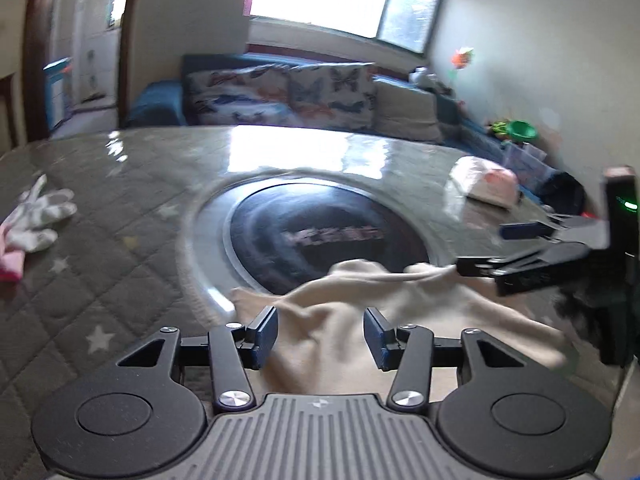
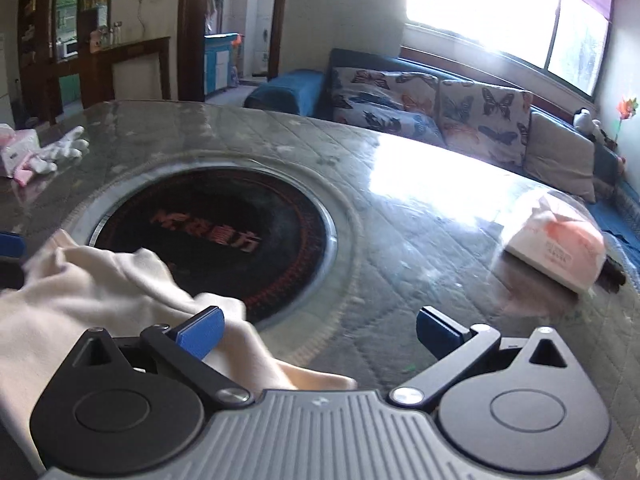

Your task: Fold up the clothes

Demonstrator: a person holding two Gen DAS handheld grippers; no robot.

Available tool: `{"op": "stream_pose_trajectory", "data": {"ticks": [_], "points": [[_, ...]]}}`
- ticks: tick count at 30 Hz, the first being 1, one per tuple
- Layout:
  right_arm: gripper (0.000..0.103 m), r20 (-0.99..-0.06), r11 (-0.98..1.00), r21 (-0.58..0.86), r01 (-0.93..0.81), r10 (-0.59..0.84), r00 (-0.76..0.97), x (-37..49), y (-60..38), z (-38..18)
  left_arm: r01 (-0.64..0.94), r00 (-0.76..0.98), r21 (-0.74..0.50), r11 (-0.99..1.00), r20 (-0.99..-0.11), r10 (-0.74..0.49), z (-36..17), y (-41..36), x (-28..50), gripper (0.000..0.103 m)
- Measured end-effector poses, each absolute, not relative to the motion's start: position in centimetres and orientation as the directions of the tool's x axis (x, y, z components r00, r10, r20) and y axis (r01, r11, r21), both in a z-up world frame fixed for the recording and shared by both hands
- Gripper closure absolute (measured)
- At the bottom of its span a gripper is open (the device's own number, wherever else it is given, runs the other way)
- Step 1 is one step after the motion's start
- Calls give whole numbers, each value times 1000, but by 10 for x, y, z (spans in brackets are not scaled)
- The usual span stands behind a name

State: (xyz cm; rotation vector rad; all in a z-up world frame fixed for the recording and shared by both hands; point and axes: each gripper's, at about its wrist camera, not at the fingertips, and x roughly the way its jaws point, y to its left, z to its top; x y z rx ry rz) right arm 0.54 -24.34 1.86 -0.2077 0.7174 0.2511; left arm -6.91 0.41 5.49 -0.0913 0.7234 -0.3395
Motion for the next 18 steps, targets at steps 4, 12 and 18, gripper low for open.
{"op": "stream_pose_trajectory", "data": {"ticks": [4,12,18], "points": [[0,-662,938,-84,-336,199,723,-3,-233,24,226,663,-217,950,-680,-313,44,12,-62,76],[0,-661,906,-111,-409,240,711,-21,-212,15,192,656,-224,956,-695,-294,37,14,-59,77],[0,-688,907,-117,-404,220,692,-18,-212,4,214,689,-149,966,-678,-257,41,4,-61,98]]}}
